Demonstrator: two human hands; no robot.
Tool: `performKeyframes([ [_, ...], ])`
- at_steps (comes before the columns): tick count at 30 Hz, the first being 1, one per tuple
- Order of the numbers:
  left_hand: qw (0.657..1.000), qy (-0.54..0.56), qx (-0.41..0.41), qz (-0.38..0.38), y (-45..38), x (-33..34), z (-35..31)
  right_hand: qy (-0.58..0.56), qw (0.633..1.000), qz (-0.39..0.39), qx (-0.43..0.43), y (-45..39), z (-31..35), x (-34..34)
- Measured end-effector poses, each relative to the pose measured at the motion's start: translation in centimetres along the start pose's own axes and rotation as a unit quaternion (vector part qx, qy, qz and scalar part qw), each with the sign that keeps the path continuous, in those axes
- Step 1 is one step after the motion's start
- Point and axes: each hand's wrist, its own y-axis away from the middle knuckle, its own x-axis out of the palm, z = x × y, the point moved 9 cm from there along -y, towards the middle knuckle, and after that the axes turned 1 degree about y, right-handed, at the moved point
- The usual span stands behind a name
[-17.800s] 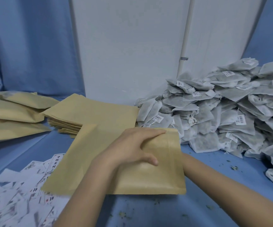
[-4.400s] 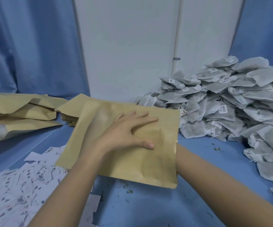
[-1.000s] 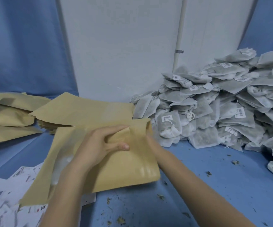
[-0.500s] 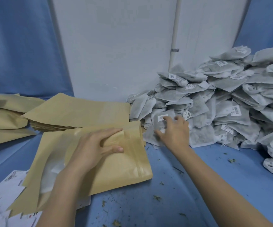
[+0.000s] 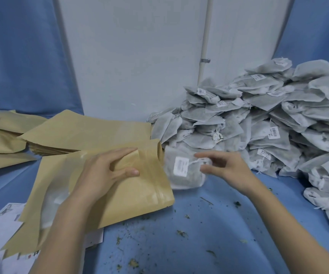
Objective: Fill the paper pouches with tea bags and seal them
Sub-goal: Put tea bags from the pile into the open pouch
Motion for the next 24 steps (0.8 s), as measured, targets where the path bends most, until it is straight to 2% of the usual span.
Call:
performKeyframes([
  [4,0.998,0.050,0.003,0.032,0.0,0.7,-0.6,0.049,0.996,0.072,-0.011,-0.9,2.1,5.2],
  [8,0.996,0.055,0.027,0.059,-0.3,2.3,-1.9,0.111,0.994,0.025,-0.009,-3.6,1.5,9.9],
  [11,0.995,0.037,0.039,0.079,-0.2,3.3,-2.1,0.136,0.984,0.116,0.017,-4.7,-1.0,12.9],
  [13,0.996,0.031,0.021,0.075,-0.2,2.9,-1.2,0.174,0.974,0.137,0.045,-4.8,-1.3,13.4],
  [14,0.997,0.027,0.010,0.066,-0.2,2.5,-0.5,0.144,0.978,0.146,0.027,-4.8,-0.7,13.4],
  [16,0.999,0.019,-0.008,0.045,-0.3,1.7,0.4,0.088,0.991,0.100,-0.020,-4.8,0.1,11.3],
  [18,0.999,0.010,-0.017,0.035,-0.2,1.4,0.7,0.139,0.990,-0.019,-0.025,-4.6,-0.6,7.0],
  [19,0.999,0.006,-0.019,0.035,-0.1,1.5,0.7,0.218,0.974,-0.067,-0.018,-4.6,-1.5,5.2],
  [20,0.999,0.004,-0.020,0.038,0.0,1.6,0.7,0.322,0.944,-0.075,0.009,-4.5,-2.6,4.2],
  [22,0.999,0.003,-0.024,0.040,0.0,1.7,0.6,0.481,0.875,-0.030,0.058,-4.4,-4.8,3.9],
  [23,0.999,0.004,-0.026,0.040,0.0,1.7,0.7,0.513,0.856,-0.011,0.071,-4.4,-5.6,4.0],
  [24,0.999,0.004,-0.028,0.039,-0.1,1.6,0.8,0.507,0.860,-0.015,0.060,-4.4,-6.0,4.0],
])
